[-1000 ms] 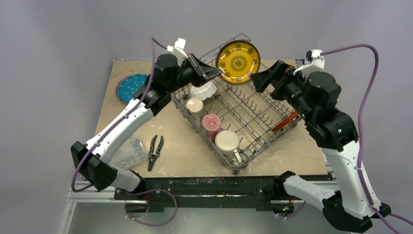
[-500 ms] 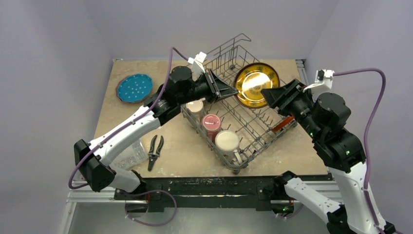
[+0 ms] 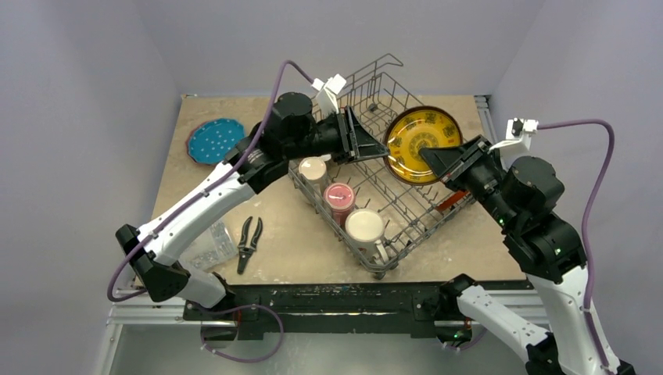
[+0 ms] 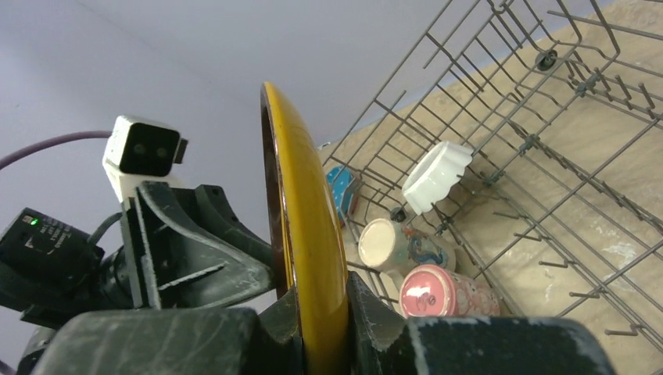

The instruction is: Load the mixed dishes into the dish rack

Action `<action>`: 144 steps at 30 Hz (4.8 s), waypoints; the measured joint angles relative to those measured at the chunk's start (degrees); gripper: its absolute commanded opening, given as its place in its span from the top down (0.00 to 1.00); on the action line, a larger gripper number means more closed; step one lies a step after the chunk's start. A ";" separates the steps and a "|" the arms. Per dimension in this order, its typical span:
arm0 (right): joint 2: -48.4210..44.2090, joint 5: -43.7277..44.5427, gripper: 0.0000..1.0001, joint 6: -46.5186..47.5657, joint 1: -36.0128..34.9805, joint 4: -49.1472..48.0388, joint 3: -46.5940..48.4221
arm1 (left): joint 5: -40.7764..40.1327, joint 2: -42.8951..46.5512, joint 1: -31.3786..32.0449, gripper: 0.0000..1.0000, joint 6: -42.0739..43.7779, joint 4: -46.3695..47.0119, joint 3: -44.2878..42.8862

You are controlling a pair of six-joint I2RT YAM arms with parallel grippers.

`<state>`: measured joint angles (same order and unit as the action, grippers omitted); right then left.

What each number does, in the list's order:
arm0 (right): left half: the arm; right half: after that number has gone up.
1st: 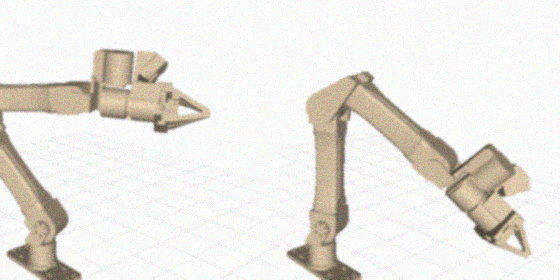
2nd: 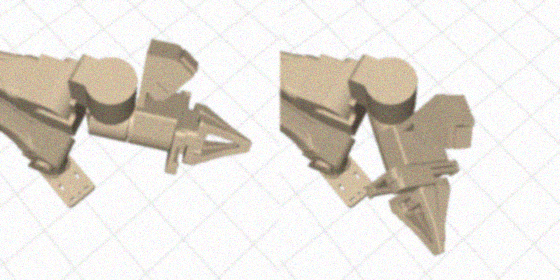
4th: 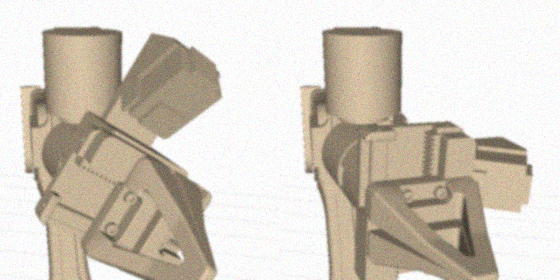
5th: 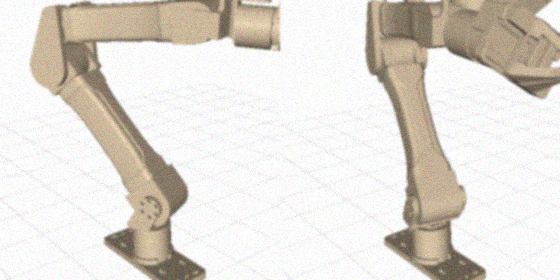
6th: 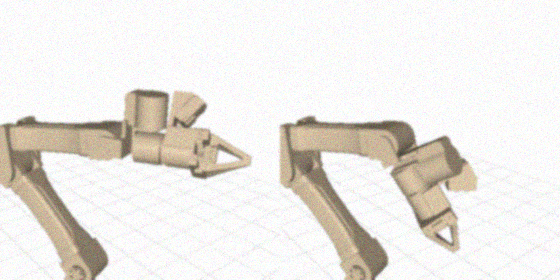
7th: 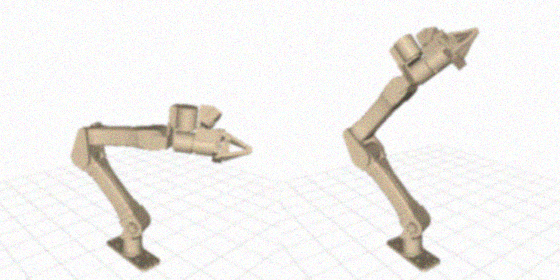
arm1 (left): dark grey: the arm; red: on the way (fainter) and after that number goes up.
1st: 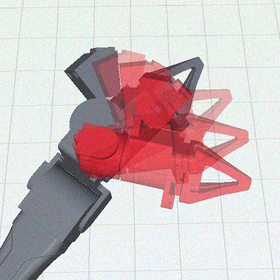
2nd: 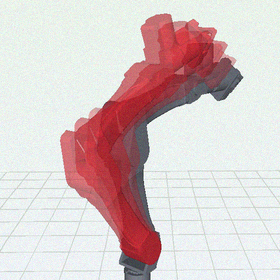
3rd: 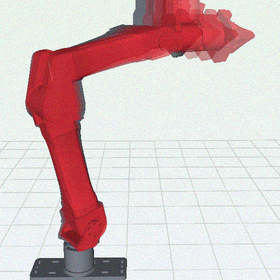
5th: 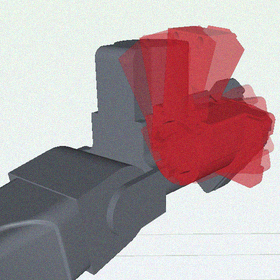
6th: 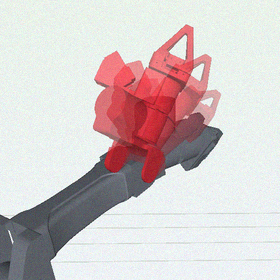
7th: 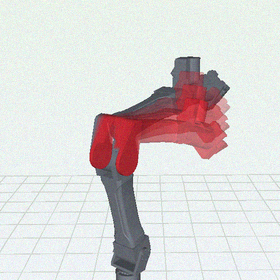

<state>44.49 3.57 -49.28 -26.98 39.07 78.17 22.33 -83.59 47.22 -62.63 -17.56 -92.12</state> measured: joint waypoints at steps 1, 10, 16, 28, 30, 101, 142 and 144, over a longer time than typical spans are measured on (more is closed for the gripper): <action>-0.35 -0.07 1.00 -0.37 0.00 0.02 -0.20 | -0.39 0.11 0.17 0.48 2.03 -2.10 -1.44; -2.64 0.42 1.00 -2.38 0.04 1.38 -0.85 | -21.75 6.38 5.25 0.13 25.44 -18.56 -4.76; -2.51 0.55 1.00 -2.86 0.04 4.48 -0.83 | -40.65 12.44 26.45 0.08 57.92 -13.70 -2.21; -2.54 0.55 1.00 -3.67 0.04 6.43 0.02 | -64.35 -8.87 41.75 0.26 113.07 2.45 -2.80; -2.54 0.90 1.00 -3.63 0.04 6.58 0.07 | -66.79 -11.52 41.79 0.36 119.43 6.69 -2.36; 1.31 21.49 0.02 15.26 0.31 20.26 29.79 | 10.12 -46.25 5.03 1.00 32.61 1.49 -33.79; 6.05 21.14 0.02 17.18 0.31 24.15 33.05 | 6.12 -59.32 6.38 0.52 47.28 -1.49 -41.81; 5.62 20.92 0.02 16.96 0.31 23.93 32.39 | 5.90 -59.23 6.38 0.46 47.23 -1.70 -41.81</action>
<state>50.11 24.49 -32.32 -26.68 63.00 110.56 28.23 -142.82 53.60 -15.40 -19.27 -133.93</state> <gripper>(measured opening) 0.980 0.465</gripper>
